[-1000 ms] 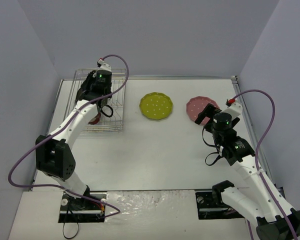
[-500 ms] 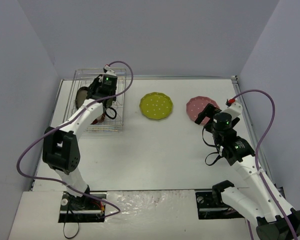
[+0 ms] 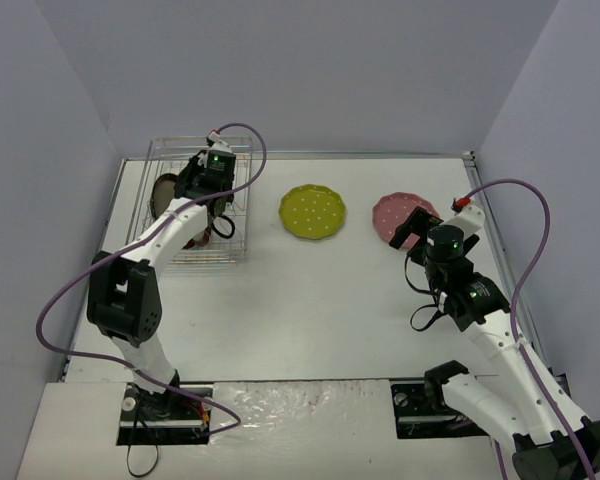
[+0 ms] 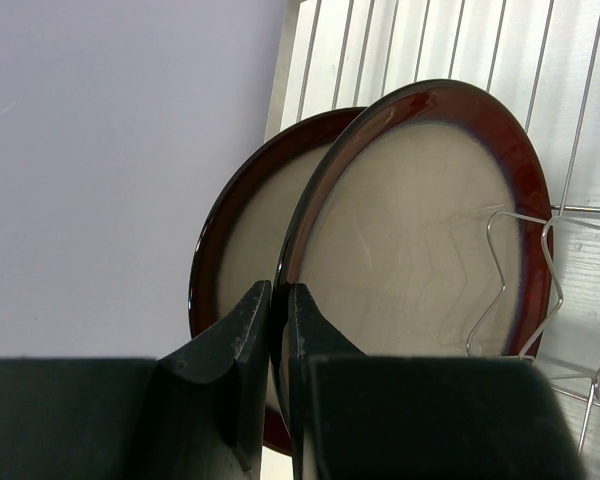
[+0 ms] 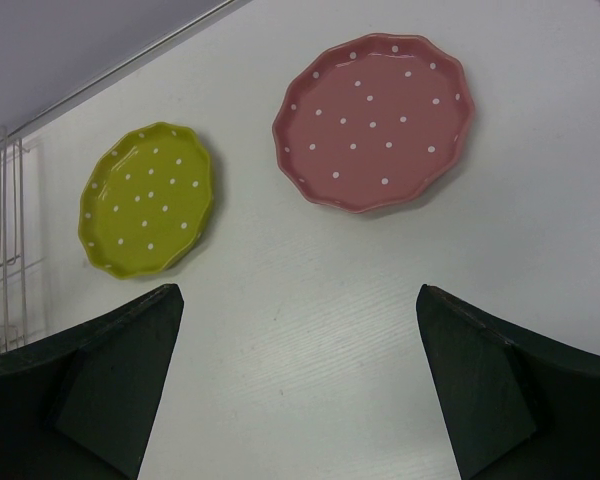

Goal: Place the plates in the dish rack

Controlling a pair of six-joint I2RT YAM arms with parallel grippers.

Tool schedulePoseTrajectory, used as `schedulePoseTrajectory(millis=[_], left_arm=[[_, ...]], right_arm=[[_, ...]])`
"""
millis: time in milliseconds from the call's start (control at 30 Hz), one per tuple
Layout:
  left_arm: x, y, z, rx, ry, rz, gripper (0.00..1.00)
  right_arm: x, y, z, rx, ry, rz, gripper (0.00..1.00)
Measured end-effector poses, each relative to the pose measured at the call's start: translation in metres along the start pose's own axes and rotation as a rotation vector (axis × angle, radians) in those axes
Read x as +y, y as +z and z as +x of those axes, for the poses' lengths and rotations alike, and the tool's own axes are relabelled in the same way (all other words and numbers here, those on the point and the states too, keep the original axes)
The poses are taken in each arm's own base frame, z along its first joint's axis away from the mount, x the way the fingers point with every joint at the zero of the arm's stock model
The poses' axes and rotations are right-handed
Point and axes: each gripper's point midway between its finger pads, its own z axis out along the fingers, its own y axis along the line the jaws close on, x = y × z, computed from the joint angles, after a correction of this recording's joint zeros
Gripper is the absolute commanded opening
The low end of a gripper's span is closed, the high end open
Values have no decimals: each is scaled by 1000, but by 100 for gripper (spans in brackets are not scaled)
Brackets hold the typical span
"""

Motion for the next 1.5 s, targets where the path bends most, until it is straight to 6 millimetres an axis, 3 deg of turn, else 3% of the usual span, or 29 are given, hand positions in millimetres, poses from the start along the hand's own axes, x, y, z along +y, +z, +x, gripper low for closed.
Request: schedulePoseTrajectory(millis=[833, 1100, 1267, 1500], left_arm=[[9, 7, 8, 72, -6, -113, 4], [13, 9, 13, 88, -28, -124, 15], [20, 11, 20, 115, -14, -144, 32], [24, 10, 23, 127, -10, -152, 36]], right_arm=[[2, -1, 0, 2, 2, -10, 100], [2, -1, 0, 3, 2, -11, 100], [1, -1, 1, 4, 1, -11, 100], [1, 0, 3, 8, -1, -9, 100]])
